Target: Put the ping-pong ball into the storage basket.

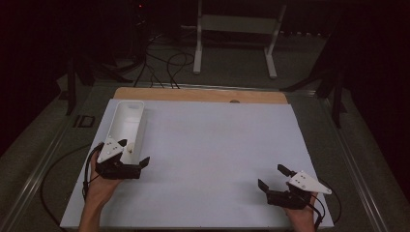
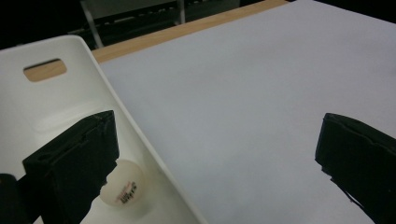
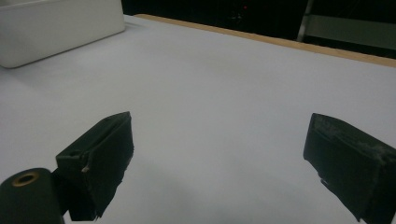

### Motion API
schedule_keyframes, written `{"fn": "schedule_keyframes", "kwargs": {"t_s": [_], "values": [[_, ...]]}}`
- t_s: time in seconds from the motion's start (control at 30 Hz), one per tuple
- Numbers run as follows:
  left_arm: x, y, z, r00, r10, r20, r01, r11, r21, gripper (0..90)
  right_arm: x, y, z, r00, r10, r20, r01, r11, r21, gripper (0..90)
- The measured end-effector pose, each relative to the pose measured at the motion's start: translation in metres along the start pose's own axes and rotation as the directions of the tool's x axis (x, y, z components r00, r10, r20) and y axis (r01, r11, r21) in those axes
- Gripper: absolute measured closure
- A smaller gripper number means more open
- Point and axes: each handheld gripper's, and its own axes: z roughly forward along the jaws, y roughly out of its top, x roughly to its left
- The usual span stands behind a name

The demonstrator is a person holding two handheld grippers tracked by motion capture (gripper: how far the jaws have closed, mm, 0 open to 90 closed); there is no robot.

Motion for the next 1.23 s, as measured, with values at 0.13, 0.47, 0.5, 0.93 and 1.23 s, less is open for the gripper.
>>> {"fn": "schedule_keyframes", "kwargs": {"t_s": [0.13,0.47,0.5,0.93,1.23], "values": [[-0.004,-0.011,-0.002,0.9998,-0.015,0.011,0.015,0.9996,-0.023,0.2,0.000,0.000,0.000,1.0000,-0.001,0.000,0.001,1.000,0.000,8.0],[-0.012,-0.026,-0.011,0.9992,-0.008,0.039,0.012,0.9957,-0.092,0.2,0.000,0.000,0.000,1.0000,0.001,-0.007,-0.001,1.000,-0.005,7.9],[-0.013,-0.028,-0.013,0.9992,-0.008,0.040,0.012,0.9948,-0.101,0.2,0.000,0.000,0.001,1.0000,0.002,-0.008,-0.002,1.000,-0.005,7.9],[-0.020,-0.038,-0.017,0.9995,-0.011,0.031,0.016,0.9869,-0.161,0.2,0.001,0.000,0.005,0.9992,-0.013,-0.038,0.012,1.000,-0.023,7.9],[-0.021,-0.040,-0.016,0.9995,0.008,0.031,-0.003,0.9870,-0.161,0.2,-0.001,0.000,0.013,0.9987,-0.001,-0.051,0.001,1.000,-0.015,7.9]]}}
